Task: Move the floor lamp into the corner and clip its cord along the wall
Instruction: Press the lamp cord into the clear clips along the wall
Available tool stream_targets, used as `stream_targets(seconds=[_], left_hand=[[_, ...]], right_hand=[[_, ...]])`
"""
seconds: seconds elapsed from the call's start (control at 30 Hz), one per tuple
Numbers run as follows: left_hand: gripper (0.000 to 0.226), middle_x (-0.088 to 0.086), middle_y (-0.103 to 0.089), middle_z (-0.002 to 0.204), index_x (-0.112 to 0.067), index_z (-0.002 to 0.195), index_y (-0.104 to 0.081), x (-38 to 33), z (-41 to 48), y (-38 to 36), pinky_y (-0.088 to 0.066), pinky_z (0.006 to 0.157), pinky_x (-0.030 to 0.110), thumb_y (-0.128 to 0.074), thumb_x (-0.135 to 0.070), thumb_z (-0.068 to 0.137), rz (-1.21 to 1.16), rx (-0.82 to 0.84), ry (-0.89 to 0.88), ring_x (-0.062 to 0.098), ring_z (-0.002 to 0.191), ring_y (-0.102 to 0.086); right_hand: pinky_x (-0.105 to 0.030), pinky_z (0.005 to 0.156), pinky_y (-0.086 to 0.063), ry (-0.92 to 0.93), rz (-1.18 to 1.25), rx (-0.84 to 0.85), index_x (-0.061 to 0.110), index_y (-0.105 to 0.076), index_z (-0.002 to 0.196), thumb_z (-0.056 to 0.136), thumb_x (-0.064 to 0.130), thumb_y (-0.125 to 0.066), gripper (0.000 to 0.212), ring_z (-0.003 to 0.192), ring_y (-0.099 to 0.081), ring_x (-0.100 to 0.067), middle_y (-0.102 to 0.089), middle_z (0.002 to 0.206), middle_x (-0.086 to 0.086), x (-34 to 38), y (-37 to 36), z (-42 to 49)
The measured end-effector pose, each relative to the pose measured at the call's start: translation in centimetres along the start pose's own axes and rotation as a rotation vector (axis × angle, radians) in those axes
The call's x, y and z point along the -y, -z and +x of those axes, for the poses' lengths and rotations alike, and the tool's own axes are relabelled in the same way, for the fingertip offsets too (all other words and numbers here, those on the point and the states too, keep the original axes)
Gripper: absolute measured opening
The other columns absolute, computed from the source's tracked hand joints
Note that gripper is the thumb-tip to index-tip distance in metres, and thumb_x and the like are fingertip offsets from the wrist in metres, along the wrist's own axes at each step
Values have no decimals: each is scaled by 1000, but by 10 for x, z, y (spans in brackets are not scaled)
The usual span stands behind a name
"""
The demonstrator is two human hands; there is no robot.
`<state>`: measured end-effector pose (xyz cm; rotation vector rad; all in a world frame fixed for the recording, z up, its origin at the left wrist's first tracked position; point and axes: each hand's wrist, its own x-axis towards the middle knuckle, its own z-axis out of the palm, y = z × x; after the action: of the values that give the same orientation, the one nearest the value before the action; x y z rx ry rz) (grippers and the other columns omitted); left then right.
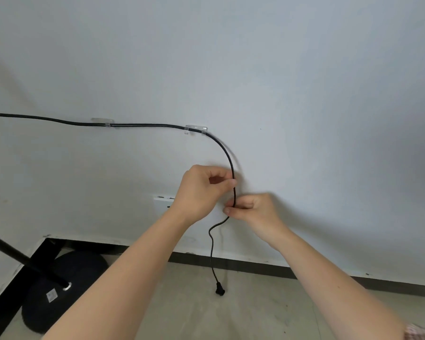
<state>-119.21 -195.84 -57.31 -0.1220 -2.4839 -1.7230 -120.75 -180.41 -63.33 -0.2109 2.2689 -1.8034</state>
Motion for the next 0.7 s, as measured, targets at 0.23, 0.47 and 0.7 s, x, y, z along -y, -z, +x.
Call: stream_targets(seconds=[0.23,0.47,0.7], left_hand=[[12,0,-70,65,-20,73,-72,11,-5,-8,-59,75,36,-65,-15,81,-75,-185,80,18,71,-71],[10,-5,-73,63,-24,71,-73,5,-8,-19,-58,79,37,-66,-21,78,-34,-387,156,9,68,-70],[7,-1,-74,64,-22,69,-74,16,-11,-34,-59,76,36,-70,-24,75,-96,-461,146,13,68,-71]], right_hand=[[-22,79,-46,-86,-90,132,13,-70,80,83,15,-70,3,81,-65,-11,-75,87,-6,-29,2,1],[-37,89,-54,-152,72,214,17,-78,91,82,32,-71,19,87,-73,-16,-78,89,-1,-42,15,5],[-30,82,-59,-71,109,239,18,-80,87,77,33,-75,18,82,-74,-21,-78,82,-4,-51,15,13]])
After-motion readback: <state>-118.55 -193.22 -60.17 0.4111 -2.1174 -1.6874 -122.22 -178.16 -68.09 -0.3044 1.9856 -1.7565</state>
